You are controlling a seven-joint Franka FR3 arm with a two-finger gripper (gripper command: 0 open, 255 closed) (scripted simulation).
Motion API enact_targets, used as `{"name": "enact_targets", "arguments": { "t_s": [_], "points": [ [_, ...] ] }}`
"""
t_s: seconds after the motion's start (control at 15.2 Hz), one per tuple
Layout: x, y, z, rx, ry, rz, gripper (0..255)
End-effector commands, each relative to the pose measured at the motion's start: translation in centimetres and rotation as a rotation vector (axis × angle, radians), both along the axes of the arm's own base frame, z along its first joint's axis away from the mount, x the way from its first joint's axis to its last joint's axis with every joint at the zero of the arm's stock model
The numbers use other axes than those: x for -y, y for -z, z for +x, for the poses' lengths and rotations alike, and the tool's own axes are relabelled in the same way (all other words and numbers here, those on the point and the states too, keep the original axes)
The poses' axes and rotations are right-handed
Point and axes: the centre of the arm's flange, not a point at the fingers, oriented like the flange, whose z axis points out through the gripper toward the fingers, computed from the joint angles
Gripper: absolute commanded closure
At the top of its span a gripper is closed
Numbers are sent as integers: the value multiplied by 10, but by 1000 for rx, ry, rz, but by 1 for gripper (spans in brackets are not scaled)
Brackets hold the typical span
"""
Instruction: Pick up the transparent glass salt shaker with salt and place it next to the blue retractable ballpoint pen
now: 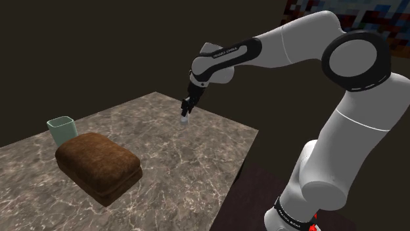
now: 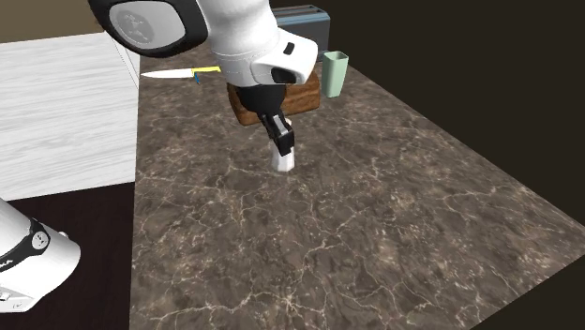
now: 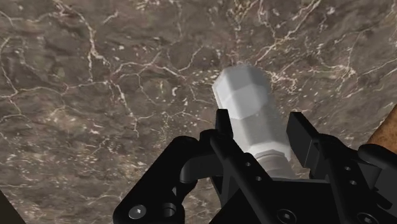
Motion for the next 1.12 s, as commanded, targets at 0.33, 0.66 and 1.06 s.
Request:
{"name": "enact_targets", "arguments": {
  "t_s": [0.33,0.66,1.06],
  "points": [
    [1,-37,0,0,0,0,255],
    [1,-64,0,0,0,0,255],
    [-23,-81,-10,0,0,0,255]
  ]
}}
